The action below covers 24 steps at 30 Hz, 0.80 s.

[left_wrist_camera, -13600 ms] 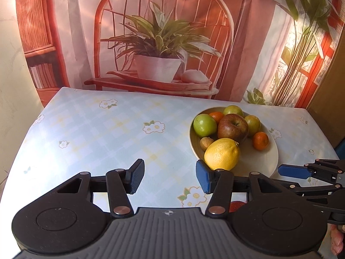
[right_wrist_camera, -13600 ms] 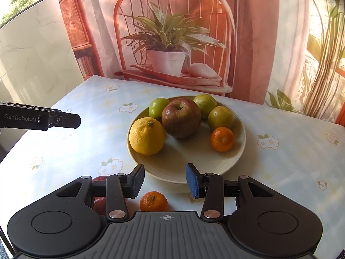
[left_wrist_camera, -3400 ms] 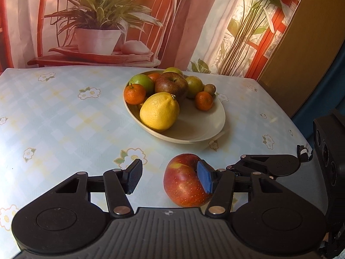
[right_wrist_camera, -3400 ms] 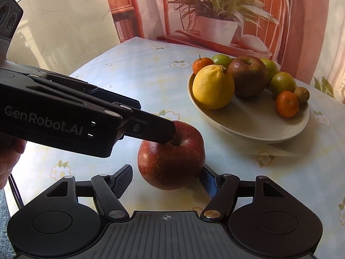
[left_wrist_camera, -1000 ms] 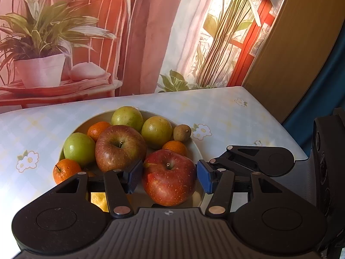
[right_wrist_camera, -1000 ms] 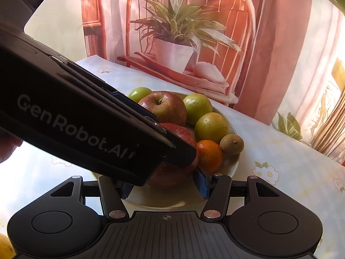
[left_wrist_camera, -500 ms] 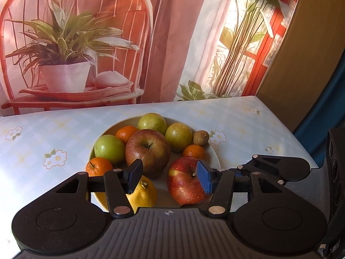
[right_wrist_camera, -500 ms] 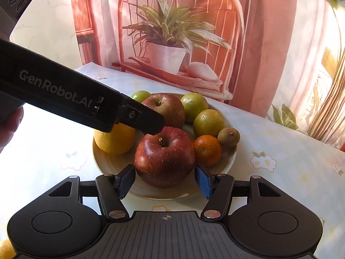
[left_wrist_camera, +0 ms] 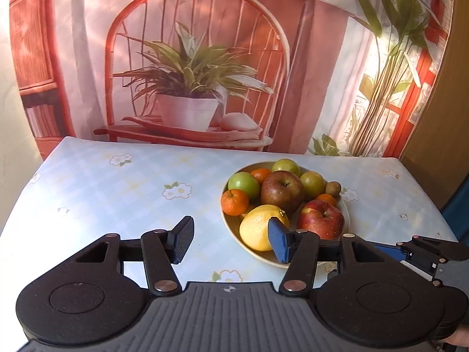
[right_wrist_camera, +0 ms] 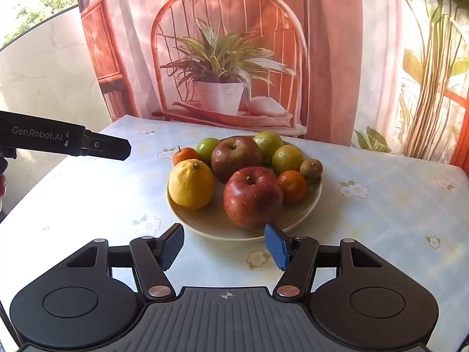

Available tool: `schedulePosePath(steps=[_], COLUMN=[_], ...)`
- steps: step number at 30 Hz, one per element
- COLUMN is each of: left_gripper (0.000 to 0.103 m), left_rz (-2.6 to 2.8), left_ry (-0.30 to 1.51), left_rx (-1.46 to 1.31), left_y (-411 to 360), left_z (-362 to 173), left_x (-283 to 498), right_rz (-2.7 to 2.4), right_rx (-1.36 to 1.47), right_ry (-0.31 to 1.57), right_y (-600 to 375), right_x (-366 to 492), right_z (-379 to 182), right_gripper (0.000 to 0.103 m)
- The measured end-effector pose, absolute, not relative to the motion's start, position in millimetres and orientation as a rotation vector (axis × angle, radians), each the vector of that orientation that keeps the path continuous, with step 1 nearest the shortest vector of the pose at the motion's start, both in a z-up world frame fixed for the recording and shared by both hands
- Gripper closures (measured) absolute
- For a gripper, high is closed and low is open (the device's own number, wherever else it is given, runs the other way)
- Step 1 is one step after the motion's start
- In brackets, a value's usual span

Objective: Organize fruits
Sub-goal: 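Open both grippers to release the apple and withdraw from the plate, then move both open grippers toward the yellow lemon on the cloth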

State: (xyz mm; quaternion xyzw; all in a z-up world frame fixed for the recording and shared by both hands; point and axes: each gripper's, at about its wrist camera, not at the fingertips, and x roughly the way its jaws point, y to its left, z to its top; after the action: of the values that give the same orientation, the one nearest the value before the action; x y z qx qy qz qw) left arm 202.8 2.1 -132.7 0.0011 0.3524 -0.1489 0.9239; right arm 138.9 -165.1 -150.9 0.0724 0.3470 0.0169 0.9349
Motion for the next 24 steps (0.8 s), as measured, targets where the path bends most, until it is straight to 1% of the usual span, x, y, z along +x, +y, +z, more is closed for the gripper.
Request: schedulePosePath(steps=[5, 14, 24], left_gripper=[0.045, 0.044, 0.044], left_rz=[-0.229, -0.204, -0.173], left_ry=[0.707, 0.714, 0.727], left_rx=[-0.012, -0.046, -0.043], left_y=[22, 40, 52], left_z=[-131, -141, -151], left_x=[179, 143, 125], right_rz=[0.034, 0.041, 0.073], right_rx=[0.173, 0.18, 0.159], right_ry=[0.696, 0.691, 0.681], right_y=[-147, -119, -94], right_x=[113, 78, 53], right_z=[-146, -149, -149], right_gripper=[0.042, 0.042, 0.041])
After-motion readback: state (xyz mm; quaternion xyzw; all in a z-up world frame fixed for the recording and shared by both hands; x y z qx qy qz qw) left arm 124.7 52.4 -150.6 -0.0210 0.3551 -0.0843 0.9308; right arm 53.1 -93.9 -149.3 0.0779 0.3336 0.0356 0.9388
